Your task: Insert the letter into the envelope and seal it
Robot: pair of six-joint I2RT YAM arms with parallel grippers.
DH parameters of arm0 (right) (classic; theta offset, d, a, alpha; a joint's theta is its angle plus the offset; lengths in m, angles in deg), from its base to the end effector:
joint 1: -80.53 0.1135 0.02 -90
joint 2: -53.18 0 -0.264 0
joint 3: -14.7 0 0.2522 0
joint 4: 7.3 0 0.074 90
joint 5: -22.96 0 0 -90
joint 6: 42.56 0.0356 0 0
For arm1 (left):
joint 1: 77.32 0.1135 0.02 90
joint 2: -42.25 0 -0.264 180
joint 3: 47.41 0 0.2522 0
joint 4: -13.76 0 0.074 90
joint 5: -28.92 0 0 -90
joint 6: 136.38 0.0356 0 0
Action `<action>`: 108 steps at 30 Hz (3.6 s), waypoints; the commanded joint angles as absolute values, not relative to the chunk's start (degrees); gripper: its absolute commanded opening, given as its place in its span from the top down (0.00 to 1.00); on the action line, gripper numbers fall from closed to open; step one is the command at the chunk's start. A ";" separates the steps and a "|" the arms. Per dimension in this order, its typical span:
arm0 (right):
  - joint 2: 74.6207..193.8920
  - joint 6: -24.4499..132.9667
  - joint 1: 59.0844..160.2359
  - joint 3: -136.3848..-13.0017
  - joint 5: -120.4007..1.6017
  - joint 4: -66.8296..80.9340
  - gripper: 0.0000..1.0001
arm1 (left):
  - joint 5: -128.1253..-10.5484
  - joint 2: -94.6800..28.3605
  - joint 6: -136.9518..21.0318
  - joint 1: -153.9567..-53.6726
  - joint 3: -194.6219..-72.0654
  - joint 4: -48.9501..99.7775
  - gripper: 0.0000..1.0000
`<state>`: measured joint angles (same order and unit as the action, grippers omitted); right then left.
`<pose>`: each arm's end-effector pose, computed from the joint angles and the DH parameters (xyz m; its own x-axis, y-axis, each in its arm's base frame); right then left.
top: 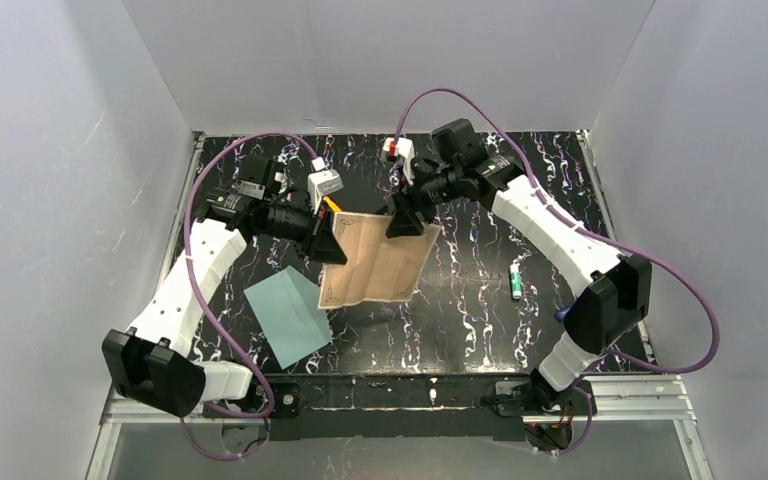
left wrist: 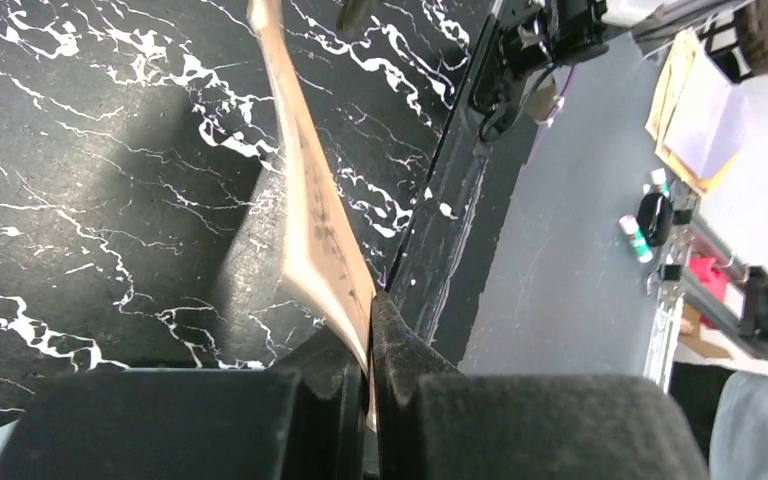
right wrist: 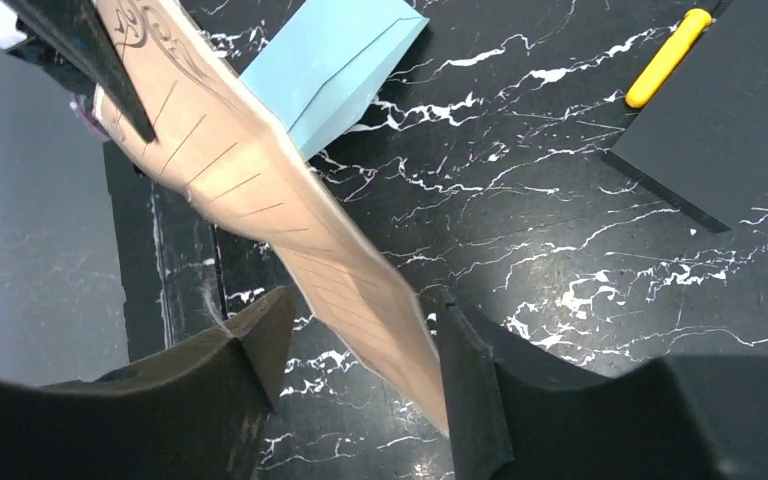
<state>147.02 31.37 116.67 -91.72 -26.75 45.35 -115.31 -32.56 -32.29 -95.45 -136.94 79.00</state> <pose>0.2781 0.2316 0.3667 -0.2644 -0.4545 -0.8506 -0.9602 0.2064 0.1882 0.2334 -0.1068 0.3592 -0.5478 0.3291 -0.7691 0.8305 0.3246 -0.4526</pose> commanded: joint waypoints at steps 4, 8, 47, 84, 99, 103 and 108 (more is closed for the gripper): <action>147.27 23.54 118.57 -98.44 -20.67 53.49 0.41 | -115.25 -27.00 -20.78 -95.76 -135.93 81.13 1.00; 149.27 22.85 120.83 -100.56 -19.64 54.42 0.27 | -118.54 -28.26 -17.34 -95.73 -137.73 82.60 1.00; 152.33 18.11 123.02 -108.49 -12.46 60.72 0.54 | -112.88 -23.64 -4.98 -95.69 -137.80 86.91 1.00; 134.76 105.02 98.91 -80.96 -49.42 -27.02 0.99 | -102.47 -34.70 -85.32 -93.21 -146.36 26.41 0.02; 140.81 127.76 98.20 -76.87 -50.29 -42.82 0.99 | -115.35 -53.35 -89.06 -90.75 -163.89 22.96 0.05; 141.36 128.95 98.20 -78.76 -51.28 -41.59 0.99 | -118.30 -54.95 -92.93 -90.70 -163.96 21.60 0.15; 139.71 128.00 98.20 -78.05 -53.55 -40.51 0.99 | -119.79 -52.81 -99.40 -89.82 -161.33 18.72 0.31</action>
<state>142.14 127.25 98.53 -76.18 -50.64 -37.44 -115.31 -56.82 -92.53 -90.83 -162.30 23.16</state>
